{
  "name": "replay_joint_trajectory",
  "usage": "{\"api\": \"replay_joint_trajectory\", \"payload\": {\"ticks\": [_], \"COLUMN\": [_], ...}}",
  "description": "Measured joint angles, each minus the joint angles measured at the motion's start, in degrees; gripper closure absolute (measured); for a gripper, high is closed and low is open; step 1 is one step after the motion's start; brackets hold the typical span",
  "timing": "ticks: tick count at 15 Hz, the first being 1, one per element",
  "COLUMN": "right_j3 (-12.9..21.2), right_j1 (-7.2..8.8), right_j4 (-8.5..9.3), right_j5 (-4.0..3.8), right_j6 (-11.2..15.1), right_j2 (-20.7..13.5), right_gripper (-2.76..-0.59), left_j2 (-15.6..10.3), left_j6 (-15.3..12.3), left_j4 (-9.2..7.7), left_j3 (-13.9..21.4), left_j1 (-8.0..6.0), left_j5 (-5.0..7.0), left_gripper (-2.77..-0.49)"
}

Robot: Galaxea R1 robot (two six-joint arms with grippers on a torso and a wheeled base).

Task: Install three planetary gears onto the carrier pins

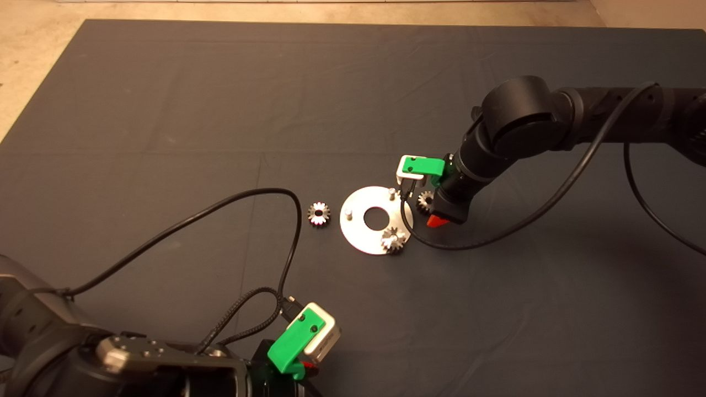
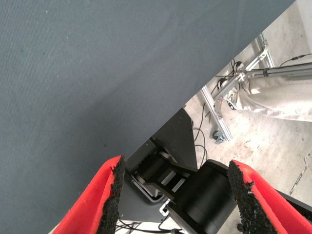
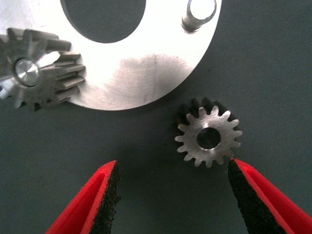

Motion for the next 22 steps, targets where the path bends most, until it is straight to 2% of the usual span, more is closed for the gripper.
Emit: {"api": "replay_joint_trajectory", "payload": {"ticks": [3, 7, 11, 13, 16, 22], "right_j3": [-3.4, -3.9, -4.7, -4.7, -5.3, -5.8], "right_j1": [0.00, 0.00, -0.04, -0.59, -0.96, -1.80], "right_j4": [-0.02, -0.05, -0.11, -0.13, -0.15, -0.24], "right_j5": [0.44, 1.02, 1.09, 1.22, 2.43, 3.72], "right_j6": [0.0, -0.2, -1.3, -1.4, -1.5, -1.7], "right_j2": [0.7, 0.4, 0.2, 0.2, 0.2, 0.2], "right_gripper": [-1.63, -1.63, -1.63, -1.63, -1.63, -1.63], "left_j2": [-0.1, -0.1, -0.2, -0.2, -0.2, -0.2], "left_j6": [0.0, 0.0, 0.0, 0.0, 0.0, 0.0], "left_j4": [-0.01, 0.00, 0.00, -0.02, 0.00, -0.02], "left_j3": [0.0, 0.0, 0.0, 0.0, 0.0, 0.0], "left_j1": [0.00, 0.00, 0.00, 0.00, 0.00, 0.00], "left_j5": [0.02, -0.01, 0.02, 0.00, 0.00, 0.00], "left_gripper": [-1.46, -1.46, -1.46, -1.46, -1.46, -1.46]}}
